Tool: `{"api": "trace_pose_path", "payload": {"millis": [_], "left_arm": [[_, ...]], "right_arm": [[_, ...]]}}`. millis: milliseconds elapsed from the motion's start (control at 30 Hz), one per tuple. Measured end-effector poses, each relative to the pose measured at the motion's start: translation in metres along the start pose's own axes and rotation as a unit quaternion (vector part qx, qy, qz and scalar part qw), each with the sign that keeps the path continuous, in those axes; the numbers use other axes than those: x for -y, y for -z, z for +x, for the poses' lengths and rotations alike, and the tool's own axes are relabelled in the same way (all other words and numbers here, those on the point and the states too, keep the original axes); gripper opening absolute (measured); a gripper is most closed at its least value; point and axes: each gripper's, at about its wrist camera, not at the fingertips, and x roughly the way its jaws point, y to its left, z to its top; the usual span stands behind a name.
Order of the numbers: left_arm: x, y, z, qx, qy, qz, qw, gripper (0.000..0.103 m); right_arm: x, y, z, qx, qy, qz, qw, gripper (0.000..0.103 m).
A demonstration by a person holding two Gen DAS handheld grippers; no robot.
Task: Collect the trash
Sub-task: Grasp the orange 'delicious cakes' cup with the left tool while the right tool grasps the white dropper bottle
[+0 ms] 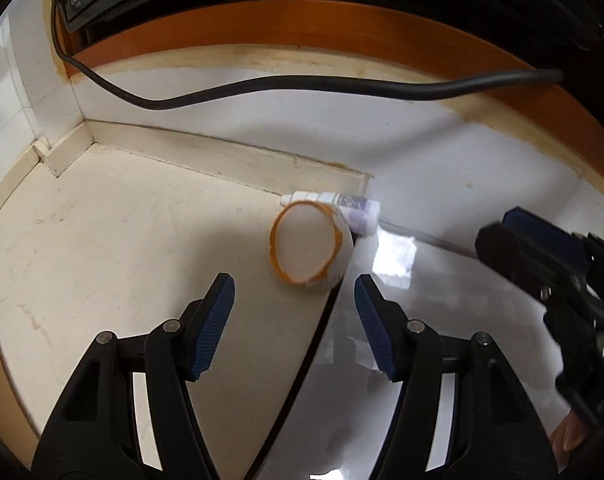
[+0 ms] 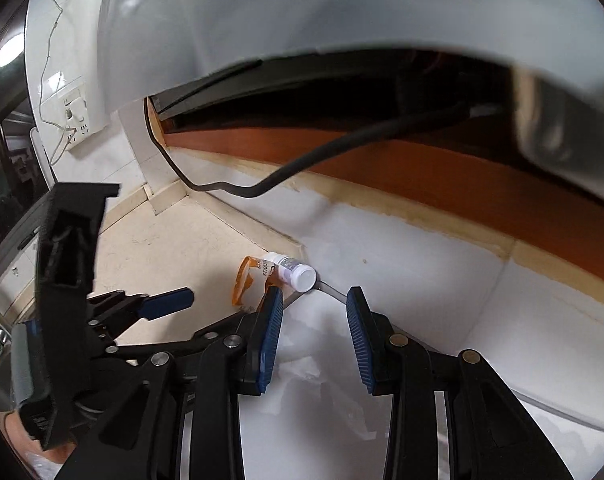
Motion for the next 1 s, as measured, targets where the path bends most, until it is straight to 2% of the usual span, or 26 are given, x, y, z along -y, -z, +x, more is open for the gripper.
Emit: {"api": "trace_pose_path", "payload": {"millis": [133,167,267,367,667,833,1000], "left_arm": [[0.001,-0.009,0.017,0.009,-0.004,-0.006,0.9999,0.058],[0.001,-0.011,0.021,0.010,-0.002,-0.006,0.9999,0.052],[0.001,-0.013,0.031,0.001,-0.003,0.001,1.0000,0.023],[-0.004,-0.011,0.033,0.004,-0.002,-0.017,0.9998,0.018],[-0.050,0.005,0.014,0.013,-0.009,-0.093,0.9955,0.017],[-0.070,0.014,0.015,0.013,-0.011,-0.107,0.9941,0.017],[-0.075,0.011,0.016,0.010,-0.012,-0.114,0.9934,0.017]], "right_arm": [[0.001,0.000,0.016,-0.002,-0.007,-0.020,1.000,0.034],[0.001,0.000,0.021,-0.003,-0.007,-0.025,1.000,0.034],[-0.005,0.000,0.028,-0.004,-0.012,-0.037,0.999,0.034],[-0.010,0.001,0.036,-0.011,-0.013,-0.051,0.999,0.034],[-0.033,-0.004,0.070,-0.019,0.000,-0.115,0.993,0.034],[-0.048,-0.007,0.093,-0.028,0.017,-0.167,0.985,0.034],[-0.052,-0.013,0.118,-0.056,0.010,-0.183,0.981,0.034]]}}
